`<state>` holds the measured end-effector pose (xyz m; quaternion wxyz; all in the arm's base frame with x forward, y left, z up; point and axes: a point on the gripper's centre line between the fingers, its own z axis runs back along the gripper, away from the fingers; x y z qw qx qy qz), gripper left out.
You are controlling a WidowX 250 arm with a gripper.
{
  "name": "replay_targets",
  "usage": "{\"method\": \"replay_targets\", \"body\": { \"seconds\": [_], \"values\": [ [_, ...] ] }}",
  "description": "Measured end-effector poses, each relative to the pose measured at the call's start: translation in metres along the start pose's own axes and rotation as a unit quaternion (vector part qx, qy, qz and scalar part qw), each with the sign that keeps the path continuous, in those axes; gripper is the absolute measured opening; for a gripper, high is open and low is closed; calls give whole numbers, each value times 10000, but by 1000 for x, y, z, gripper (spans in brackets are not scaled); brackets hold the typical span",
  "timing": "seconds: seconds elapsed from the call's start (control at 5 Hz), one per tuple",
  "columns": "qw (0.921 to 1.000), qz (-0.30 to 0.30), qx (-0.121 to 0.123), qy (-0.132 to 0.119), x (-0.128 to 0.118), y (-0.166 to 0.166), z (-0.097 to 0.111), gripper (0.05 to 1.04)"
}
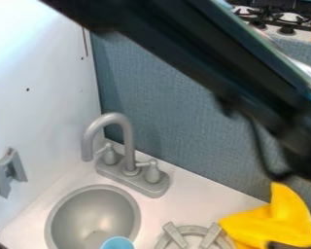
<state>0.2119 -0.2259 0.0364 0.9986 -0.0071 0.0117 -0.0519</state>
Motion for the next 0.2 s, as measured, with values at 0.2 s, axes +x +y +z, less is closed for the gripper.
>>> {"method": "replay_targets", "body": {
  "seconds": [0.2],
  "values": [
    [9986, 361, -131, 367, -8, 44, 5, 993]
  ]
}}
